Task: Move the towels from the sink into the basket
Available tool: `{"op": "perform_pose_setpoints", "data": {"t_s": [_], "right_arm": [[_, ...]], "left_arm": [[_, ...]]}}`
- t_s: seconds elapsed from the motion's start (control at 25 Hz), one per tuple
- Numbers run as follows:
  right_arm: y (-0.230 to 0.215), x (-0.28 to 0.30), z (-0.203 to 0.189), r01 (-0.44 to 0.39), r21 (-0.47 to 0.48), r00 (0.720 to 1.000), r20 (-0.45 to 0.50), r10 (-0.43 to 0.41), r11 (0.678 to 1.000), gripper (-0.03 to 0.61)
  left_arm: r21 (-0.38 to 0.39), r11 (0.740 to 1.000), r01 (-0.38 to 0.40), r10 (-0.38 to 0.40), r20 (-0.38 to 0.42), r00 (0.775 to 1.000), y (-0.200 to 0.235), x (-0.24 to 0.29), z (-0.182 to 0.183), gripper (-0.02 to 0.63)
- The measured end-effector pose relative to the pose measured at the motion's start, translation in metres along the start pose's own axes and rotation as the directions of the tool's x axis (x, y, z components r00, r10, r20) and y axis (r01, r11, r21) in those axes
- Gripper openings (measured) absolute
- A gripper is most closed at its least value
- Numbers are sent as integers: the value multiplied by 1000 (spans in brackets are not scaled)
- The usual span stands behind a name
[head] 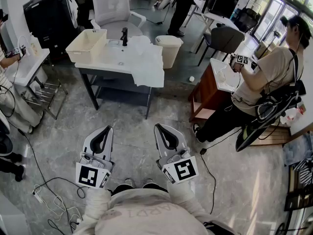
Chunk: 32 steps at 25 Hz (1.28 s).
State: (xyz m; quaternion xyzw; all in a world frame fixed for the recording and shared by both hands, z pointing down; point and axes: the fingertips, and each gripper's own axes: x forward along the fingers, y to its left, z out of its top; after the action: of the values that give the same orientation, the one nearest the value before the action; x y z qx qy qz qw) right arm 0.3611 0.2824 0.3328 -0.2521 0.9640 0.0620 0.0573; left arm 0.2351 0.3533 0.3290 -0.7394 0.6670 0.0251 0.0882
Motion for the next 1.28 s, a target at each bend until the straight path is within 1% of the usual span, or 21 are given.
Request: {"op": "perform_pose_setpoints", "data": {"t_s": [0.2,0.4,0.56,0.84,1.08,1.28], "right_arm": [[8,5,-4,-2,1,1000,3,2,1000,11],[16,19,-5,16,2,1000,5,-16,1000,11],[18,26,-8,22,27,1000,15,-23,999,11],[28,37,-20,57,21,998,-11,-57,998,11],[30,62,-24,43,8,999,-27,-43,999,9],[9,91,-34,35,16,999,-30,-35,999,9]], "left_arm": [[-1,1000,0,0,1,1000,6,-6,-4,5],[-4,1000,-2,2,2,1000,24,-11,-4,5],[-6,1000,1,-1,2,1000,35,-14,-7,5],[-30,999,13,-12,12,1000,58,-24,-17,5],[-37,999,26,-25,18,1000,77,-11,-22,5],[-38,999,23,-22,12,1000,94,17,-33,5]]}}
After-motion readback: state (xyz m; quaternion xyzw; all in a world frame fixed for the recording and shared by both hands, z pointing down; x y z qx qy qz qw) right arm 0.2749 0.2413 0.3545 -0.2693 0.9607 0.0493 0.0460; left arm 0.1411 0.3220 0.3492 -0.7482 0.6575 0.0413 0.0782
